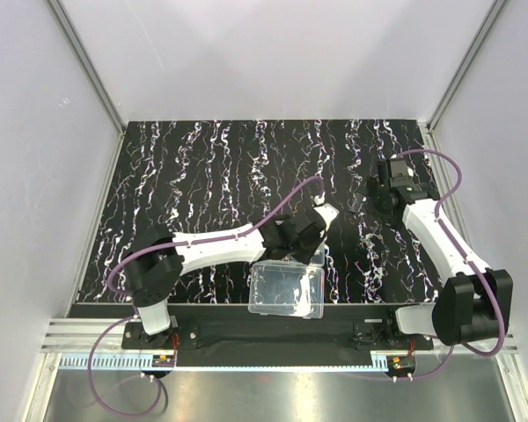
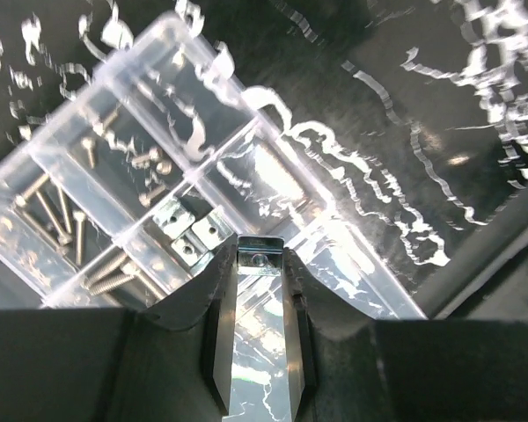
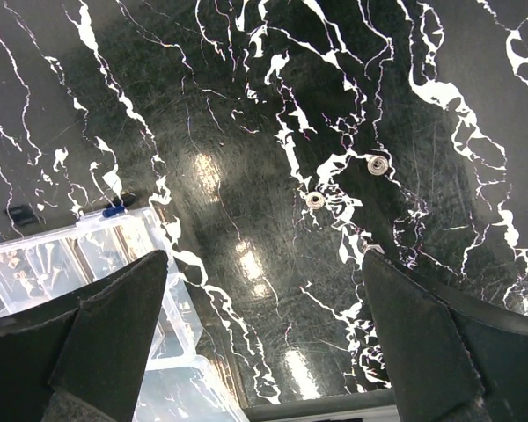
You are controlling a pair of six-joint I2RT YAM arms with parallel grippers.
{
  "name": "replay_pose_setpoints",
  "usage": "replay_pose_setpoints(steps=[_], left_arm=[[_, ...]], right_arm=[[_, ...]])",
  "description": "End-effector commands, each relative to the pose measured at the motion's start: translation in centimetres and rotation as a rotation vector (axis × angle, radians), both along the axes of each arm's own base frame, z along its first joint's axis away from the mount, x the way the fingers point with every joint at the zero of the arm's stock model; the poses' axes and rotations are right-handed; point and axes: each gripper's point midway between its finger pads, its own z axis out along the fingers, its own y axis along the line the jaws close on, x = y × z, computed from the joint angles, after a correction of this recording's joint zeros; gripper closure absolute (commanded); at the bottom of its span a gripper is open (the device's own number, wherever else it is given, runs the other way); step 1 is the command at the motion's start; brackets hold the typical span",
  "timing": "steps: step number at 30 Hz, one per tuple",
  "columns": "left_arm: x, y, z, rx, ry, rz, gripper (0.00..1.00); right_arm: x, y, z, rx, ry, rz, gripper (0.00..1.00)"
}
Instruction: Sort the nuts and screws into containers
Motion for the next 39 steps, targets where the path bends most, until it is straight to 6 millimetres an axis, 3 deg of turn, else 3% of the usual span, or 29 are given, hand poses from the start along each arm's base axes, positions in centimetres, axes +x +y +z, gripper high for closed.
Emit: replay_pose_setpoints(steps=[1, 8, 17, 20, 21, 27, 29, 33, 34, 36, 37, 38, 39], left_arm=[[1.7, -0.3, 1.0, -0.058, -0.043, 0.106, 0.85], [2.5, 0.8, -0.5, -0.016, -0.054, 0.185, 0.85], [1.8, 2.3, -2.5, 0.026, -0.02, 0.224, 0.81], [2.0, 2.3, -2.1, 0.022, -0.032, 0.229, 0.72], [2.0, 2.3, -1.9, 0.018, -0.036, 0.224, 0.65], [2.4, 2.0, 2.1, -0.074, -0.086, 0.218, 0.35], [3.2, 2.9, 4.0, -0.098, -0.118, 0.26, 0.26], [6.2, 7.0, 6.9, -0.135, -0.152, 0.431, 0.17], [7.6, 9.5, 6.6, -0.121, -0.151, 0.509, 0.16], [9.0, 12.7, 7.5, -0.158, -0.147, 0.631, 0.16], [10.3, 15.9, 6.3, -0.136, -0.135, 0.725, 0.16], [10.7, 17.4, 5.8, -0.14, -0.12, 0.767, 0.16], [11.9, 19.8, 6.2, -0.171, -0.122, 0.852, 0.17]], right_arm=[[0.1, -0.6, 1.4, -0.016, -0.067, -0.017, 0.0], [-0.5, -0.6, 0.7, -0.016, -0.049, -0.007, 0.0], [-0.3, -0.2, 0.0, -0.002, -0.03, -0.001, 0.0], [-0.2, -0.1, 0.1, 0.003, -0.032, 0.005, 0.0], [-0.2, 0.0, 0.1, 0.005, -0.029, 0.006, 0.0], [0.2, 0.5, 0.7, 0.028, -0.053, 0.022, 0.0], [0.4, 0.8, 0.7, 0.042, -0.049, 0.034, 0.0], [0.6, 1.2, 0.3, 0.056, -0.04, 0.055, 0.0], [0.6, 1.3, 0.4, 0.059, -0.048, 0.06, 0.0], [0.8, 1.4, 0.6, 0.061, -0.056, 0.063, 0.0], [0.9, 1.4, 0.6, 0.062, -0.059, 0.065, 0.0], [1.0, 1.4, 0.7, 0.063, -0.062, 0.062, 0.0], [1.1, 1.4, 0.5, 0.061, -0.053, 0.068, 0.0]])
